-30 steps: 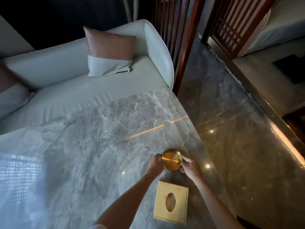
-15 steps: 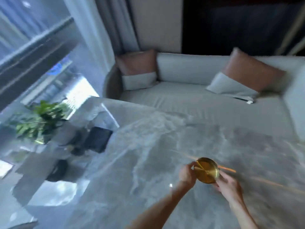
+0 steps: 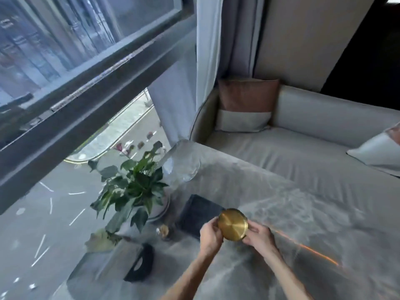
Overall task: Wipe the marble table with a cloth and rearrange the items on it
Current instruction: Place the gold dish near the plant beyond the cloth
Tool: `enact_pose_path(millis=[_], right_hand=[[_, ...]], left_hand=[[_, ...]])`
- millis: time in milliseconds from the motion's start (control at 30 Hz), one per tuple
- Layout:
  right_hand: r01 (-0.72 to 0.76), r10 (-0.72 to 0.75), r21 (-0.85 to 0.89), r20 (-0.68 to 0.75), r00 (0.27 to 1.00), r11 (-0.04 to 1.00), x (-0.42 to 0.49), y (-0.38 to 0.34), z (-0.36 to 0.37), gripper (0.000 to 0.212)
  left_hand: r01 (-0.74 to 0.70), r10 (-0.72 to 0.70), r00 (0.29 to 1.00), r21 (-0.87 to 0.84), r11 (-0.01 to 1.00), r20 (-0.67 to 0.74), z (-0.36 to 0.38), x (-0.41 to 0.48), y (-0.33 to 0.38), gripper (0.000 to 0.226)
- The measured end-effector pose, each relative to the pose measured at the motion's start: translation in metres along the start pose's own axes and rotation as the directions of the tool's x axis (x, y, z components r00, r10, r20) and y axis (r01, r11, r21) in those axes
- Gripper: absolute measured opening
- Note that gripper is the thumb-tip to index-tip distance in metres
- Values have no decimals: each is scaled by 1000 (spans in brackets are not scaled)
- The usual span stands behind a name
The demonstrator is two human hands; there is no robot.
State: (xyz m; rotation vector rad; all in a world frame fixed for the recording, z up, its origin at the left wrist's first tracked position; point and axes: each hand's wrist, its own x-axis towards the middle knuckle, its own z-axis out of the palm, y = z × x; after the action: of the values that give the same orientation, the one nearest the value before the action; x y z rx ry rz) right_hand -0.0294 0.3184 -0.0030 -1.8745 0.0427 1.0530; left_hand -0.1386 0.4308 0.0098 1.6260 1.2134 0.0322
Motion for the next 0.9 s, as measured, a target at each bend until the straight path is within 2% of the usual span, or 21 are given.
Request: enact_pose_path(millis=[100, 267, 500, 667, 900], right_hand=[[24, -27, -56, -47, 999, 998, 51, -50, 26, 42], [-9, 2, -141, -55, 999, 990, 144, -86, 52, 49], [2, -4, -57, -39, 999, 998, 193, -103, 78, 49], [-36, 35, -1, -62, 997, 999, 206, -89, 77, 49], [-32, 33, 46, -40, 999, 998, 198, -91, 73, 51]], left_hand=[[-22, 20, 1000, -69, 997, -24, -18, 55, 25, 23], [39, -53, 992, -121, 992, -115, -27, 144, 45, 26], [106, -167, 961, -266, 958, -219, -24, 199, 44, 35], [105, -168, 970, -318, 942, -177, -21, 203, 39, 29], [96, -136, 983, -284, 954, -123, -18, 210, 33, 32]])
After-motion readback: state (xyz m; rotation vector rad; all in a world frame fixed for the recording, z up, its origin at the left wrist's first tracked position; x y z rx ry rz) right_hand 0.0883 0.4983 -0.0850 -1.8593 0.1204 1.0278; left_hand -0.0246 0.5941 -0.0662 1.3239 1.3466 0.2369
